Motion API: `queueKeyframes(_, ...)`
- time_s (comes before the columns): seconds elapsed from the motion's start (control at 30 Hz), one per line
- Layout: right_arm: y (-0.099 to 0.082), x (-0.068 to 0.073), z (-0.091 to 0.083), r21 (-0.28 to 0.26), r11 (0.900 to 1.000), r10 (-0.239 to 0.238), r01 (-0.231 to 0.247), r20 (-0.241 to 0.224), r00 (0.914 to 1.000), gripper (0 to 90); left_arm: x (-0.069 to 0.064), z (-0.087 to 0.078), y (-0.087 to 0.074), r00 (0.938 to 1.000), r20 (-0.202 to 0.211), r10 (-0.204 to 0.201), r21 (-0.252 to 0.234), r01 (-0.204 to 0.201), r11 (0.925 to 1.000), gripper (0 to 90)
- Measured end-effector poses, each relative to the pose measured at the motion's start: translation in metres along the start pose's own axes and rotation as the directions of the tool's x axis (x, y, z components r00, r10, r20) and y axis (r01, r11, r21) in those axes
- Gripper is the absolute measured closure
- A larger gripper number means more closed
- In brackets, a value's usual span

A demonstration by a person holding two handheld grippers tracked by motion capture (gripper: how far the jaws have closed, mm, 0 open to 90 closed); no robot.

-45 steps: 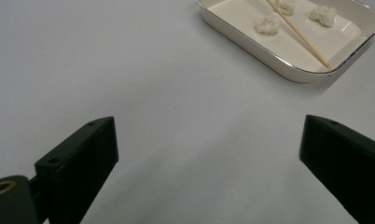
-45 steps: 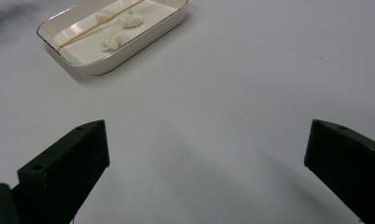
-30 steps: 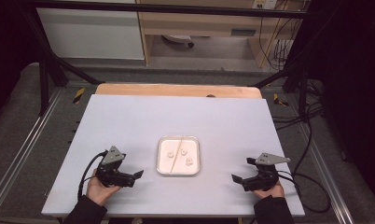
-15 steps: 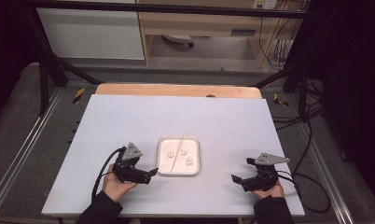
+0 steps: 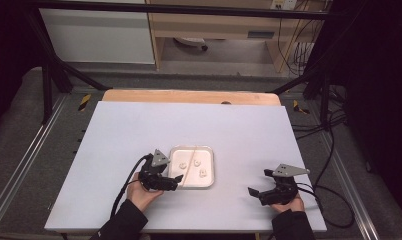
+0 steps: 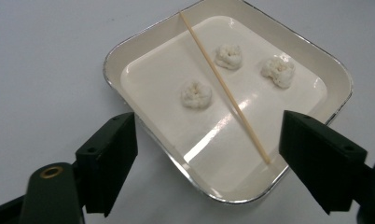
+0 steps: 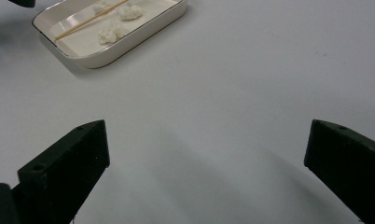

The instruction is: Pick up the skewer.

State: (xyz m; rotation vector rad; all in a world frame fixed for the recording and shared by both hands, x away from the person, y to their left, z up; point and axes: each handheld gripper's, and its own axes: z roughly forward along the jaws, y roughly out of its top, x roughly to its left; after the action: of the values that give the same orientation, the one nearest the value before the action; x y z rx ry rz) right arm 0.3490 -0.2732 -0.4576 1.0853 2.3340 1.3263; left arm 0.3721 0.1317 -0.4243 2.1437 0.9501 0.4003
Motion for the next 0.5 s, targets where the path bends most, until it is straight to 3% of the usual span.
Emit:
queueKeyframes(0.23,0.000,0.000,0.000,-0.001,1.0000,0.001,-0.001,-0.002,1.0000,0.8,-0.010,0.013,0.008,0.9993,-0.011,-0.035,0.012,0.035,0.9993,29.7)
queueKeyframes(0.5,0.000,0.000,0.000,-0.001,1.0000,-0.001,0.001,-0.003,1.0000,0.8,-0.021,0.026,0.011,0.9980,-0.034,-0.053,0.045,0.054,0.9975,47.9)
